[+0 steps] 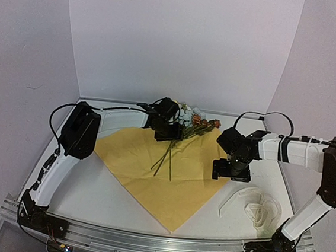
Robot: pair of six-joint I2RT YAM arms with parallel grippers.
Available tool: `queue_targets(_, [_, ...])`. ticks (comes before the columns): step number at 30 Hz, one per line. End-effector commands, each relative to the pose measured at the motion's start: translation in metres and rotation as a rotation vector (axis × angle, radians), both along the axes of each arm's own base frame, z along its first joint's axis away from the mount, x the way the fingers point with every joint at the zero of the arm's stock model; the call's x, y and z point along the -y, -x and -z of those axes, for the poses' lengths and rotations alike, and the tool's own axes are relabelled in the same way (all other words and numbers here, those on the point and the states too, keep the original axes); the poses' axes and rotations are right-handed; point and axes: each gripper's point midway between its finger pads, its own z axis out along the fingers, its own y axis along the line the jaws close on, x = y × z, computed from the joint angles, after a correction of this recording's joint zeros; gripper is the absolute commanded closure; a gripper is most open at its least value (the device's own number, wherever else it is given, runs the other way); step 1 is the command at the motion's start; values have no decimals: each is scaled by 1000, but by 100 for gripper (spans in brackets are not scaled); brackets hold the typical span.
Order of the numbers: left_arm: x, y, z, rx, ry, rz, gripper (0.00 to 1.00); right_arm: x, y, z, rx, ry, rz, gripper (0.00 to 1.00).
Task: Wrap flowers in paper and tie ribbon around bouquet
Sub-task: Adjust the flattened wrapping paper at the center of the board.
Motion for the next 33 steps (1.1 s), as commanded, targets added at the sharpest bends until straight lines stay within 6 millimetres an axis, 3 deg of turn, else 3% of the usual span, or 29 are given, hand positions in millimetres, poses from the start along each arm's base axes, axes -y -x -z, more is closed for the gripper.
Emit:
queue_targets(1, [-9, -6, 4, 68, -178, -30, 29, 4, 1, 4, 14, -11, 43, 7])
queue_targets(9, [-3, -3, 21, 58, -217, -26, 29, 7, 12, 20, -17, -32, 89, 7])
queue_targets(17, [-6, -3, 31, 52, -237, -60, 31, -6, 13, 36, -46, -118, 151, 7])
queue_targets(23, [-4, -2, 36, 34, -219, -62, 41, -16, 0, 54, -34, -276, 255, 9])
queue_targets(28, [-12, 4, 42, 21, -235, -53, 49, -22, -14, 75, -25, -457, 389, 17])
queue_targets(33, [-19, 3, 43, 14, -233, -55, 52, -24, -20, 81, 0, -510, 441, 27])
